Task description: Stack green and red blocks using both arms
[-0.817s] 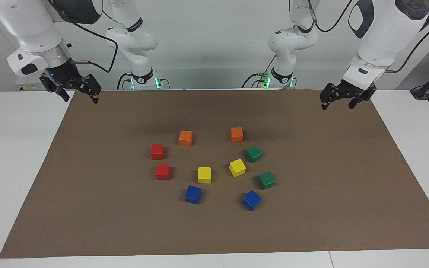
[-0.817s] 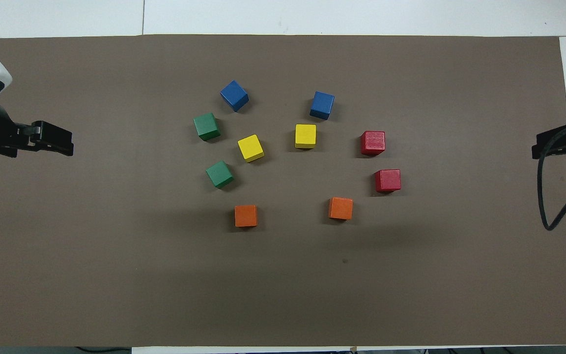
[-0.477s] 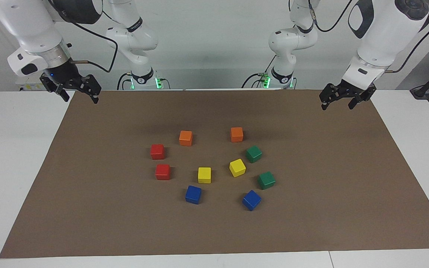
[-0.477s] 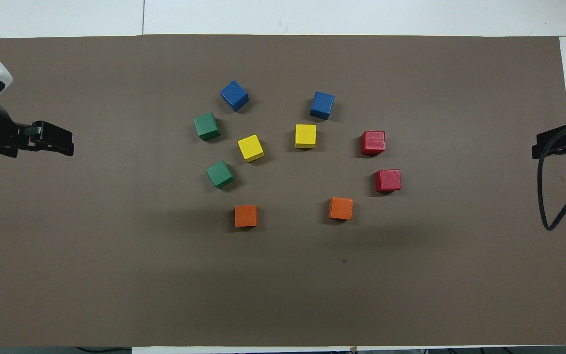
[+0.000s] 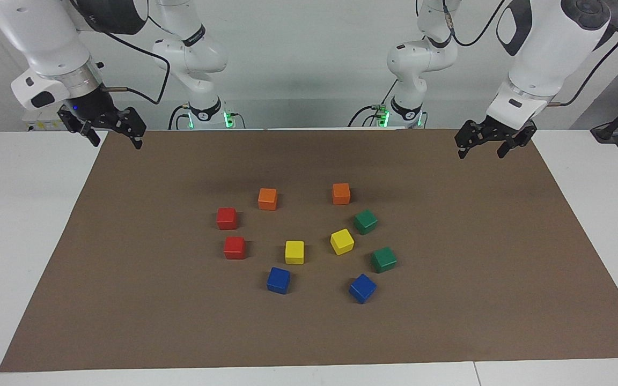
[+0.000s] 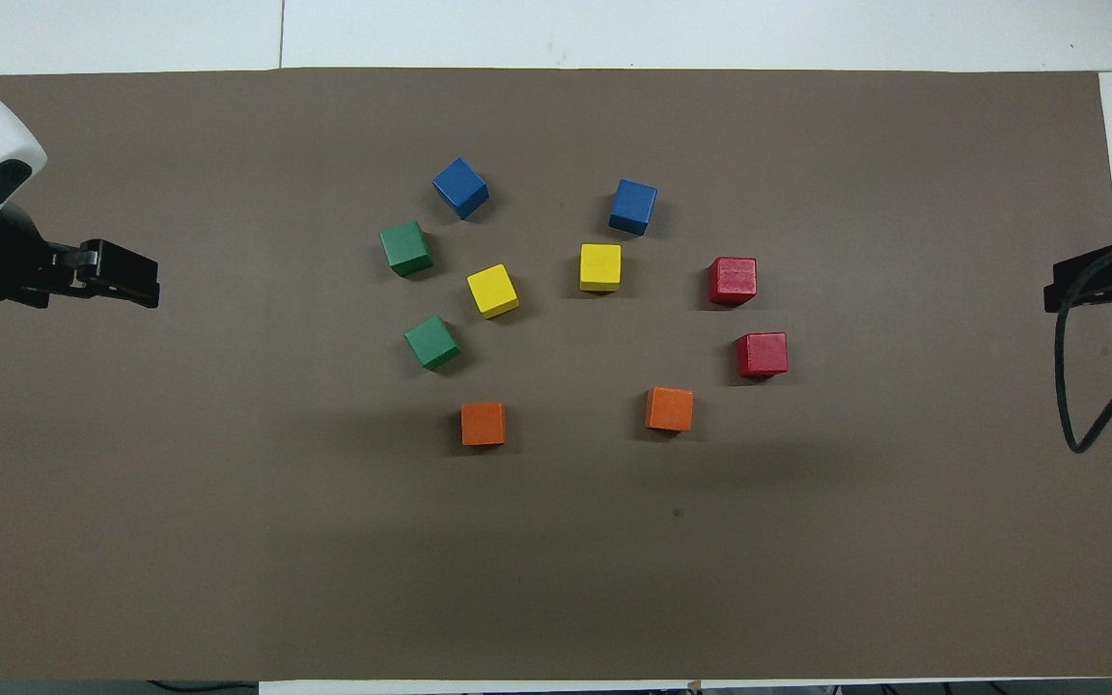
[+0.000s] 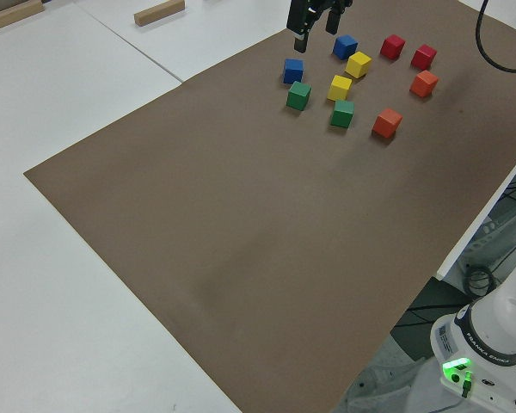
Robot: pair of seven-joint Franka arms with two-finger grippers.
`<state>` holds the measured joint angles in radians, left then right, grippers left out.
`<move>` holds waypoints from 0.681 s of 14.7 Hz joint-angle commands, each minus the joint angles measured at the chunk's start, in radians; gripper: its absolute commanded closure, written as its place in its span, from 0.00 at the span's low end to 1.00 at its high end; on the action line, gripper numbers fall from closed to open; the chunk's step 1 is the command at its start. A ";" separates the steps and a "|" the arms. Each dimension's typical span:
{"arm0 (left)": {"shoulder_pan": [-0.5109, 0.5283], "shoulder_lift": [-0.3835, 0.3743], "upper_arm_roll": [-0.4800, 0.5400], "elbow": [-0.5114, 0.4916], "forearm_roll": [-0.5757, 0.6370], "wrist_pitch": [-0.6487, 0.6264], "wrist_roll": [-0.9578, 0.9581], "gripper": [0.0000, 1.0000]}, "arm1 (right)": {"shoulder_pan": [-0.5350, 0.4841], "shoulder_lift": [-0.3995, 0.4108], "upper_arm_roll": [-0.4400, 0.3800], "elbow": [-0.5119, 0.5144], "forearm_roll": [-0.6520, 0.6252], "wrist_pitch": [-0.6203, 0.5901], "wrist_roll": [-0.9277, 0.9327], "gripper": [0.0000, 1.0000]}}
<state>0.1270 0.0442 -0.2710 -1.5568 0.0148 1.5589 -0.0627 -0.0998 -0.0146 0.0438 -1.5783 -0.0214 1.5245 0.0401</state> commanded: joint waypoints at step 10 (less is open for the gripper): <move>-0.174 0.184 -0.050 0.035 -0.013 0.124 -0.432 0.00 | -0.014 -0.024 0.008 -0.028 0.011 0.005 -0.026 0.00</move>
<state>0.0228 0.1490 -0.3297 -1.5568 -0.0181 1.6369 -0.3908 -0.0997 -0.0147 0.0440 -1.5785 -0.0214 1.5245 0.0401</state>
